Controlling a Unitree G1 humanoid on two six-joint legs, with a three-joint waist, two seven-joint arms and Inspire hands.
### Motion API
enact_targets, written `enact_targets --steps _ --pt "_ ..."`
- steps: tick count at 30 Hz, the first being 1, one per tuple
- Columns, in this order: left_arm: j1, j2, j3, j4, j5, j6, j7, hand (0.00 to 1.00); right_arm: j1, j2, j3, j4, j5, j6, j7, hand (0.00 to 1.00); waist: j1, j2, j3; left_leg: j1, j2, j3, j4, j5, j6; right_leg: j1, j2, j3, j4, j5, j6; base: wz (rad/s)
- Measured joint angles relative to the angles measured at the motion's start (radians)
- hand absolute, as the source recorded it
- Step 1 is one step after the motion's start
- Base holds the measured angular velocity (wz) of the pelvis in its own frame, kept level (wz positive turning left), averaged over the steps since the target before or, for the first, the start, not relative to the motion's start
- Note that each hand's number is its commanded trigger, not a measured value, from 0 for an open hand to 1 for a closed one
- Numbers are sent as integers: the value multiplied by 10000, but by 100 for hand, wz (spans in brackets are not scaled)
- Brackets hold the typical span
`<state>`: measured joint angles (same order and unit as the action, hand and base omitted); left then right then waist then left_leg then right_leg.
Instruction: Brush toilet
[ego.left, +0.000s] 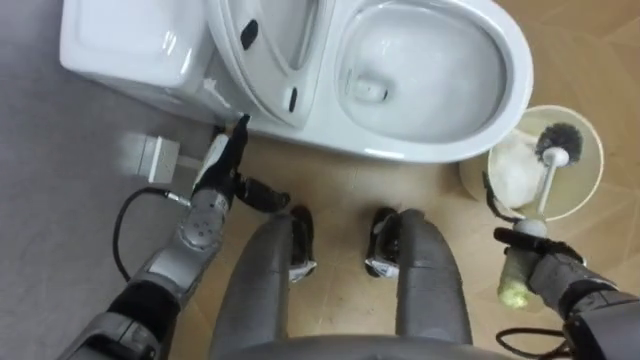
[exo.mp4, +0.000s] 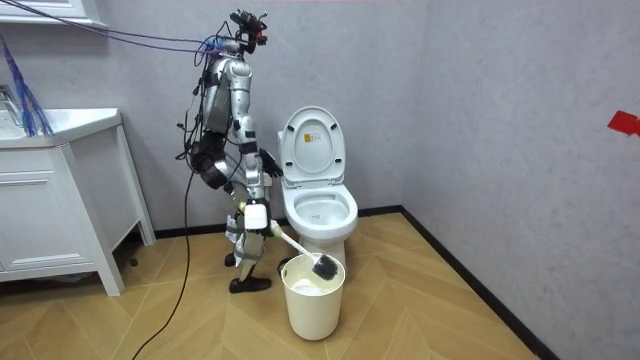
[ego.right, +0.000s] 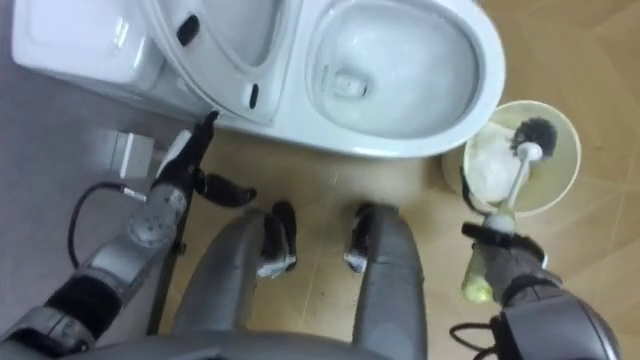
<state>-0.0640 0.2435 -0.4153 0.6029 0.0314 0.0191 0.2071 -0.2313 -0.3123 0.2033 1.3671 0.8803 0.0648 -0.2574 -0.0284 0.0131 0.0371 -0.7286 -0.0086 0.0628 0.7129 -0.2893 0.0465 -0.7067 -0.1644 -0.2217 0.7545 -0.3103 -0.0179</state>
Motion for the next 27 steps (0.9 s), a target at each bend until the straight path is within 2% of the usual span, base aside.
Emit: enact_targets --steps 2,5,6,8,11,16,19,20,23,27 --pt "305 30 29 202 2 -5 -15 0 326 169 -22 -2 -17 10 11 100 -12 -106 -57 969 19 -132 -719 105 -10 1091 107 -188 -879 164 96 10" --pt "660 -6 233 73 192 -6 -222 0 742 225 -319 -59 -99 -13 82 100 45 -170 -91 1841 13 -233 -1337 173 9 2064 219 -297 -1652 283 234 11" --pt "919 9 430 -85 342 -10 -304 0 843 274 -339 -94 -231 -115 85 100 81 -197 -124 2181 20 -236 -1575 179 10 2424 283 -304 -1974 352 277 -4" --pt "1453 -33 875 -392 497 -57 -398 0 958 416 -511 -95 -486 -301 124 100 76 -253 -140 2887 7 -235 -2092 218 21 3162 343 -372 -2513 460 354 -2" --pt "2249 60 1178 -1018 502 -80 -407 0 1156 561 -977 -200 -786 -329 205 100 60 -323 -193 3742 -31 -401 -2617 243 11 4145 447 -449 -3191 532 443 10" --pt "3286 112 1686 -1753 557 -129 -401 0 1850 635 -1462 -814 -1127 -515 154 100 84 -475 -227 4990 -58 -579 -3093 250 -1 5578 568 -553 -4000 573 504 15" --pt "4064 95 2244 -2421 1343 -244 -401 0 2419 658 -1506 -1510 -1659 -640 120 100 99 -586 -282 5575 -63 -699 -3421 264 -29 6360 668 -677 -4630 622 533 13" --pt "4211 91 2391 -2555 1652 -290 -394 0 2592 665 -1538 -1672 -1905 -701 73 100 92 -601 -285 5799 -74 -775 -3564 285 -66 6674 701 -822 -4849 671 540 27" --pt "4483 31 2592 -2799 2315 -293 -349 0 2850 748 -1562 -1649 -2509 -814 96 100 120 -661 -296 6364 -70 -810 -3824 302 -95 7279 784 -795 -5211 702 559 16" --pt "4847 3 2958 -3585 2977 -289 -321 0 2882 819 -1672 -1650 -2973 -968 102 100 160 -647 -297 6494 -65 -936 -3850 326 -136 7528 820 -847 -5345 725 527 5"
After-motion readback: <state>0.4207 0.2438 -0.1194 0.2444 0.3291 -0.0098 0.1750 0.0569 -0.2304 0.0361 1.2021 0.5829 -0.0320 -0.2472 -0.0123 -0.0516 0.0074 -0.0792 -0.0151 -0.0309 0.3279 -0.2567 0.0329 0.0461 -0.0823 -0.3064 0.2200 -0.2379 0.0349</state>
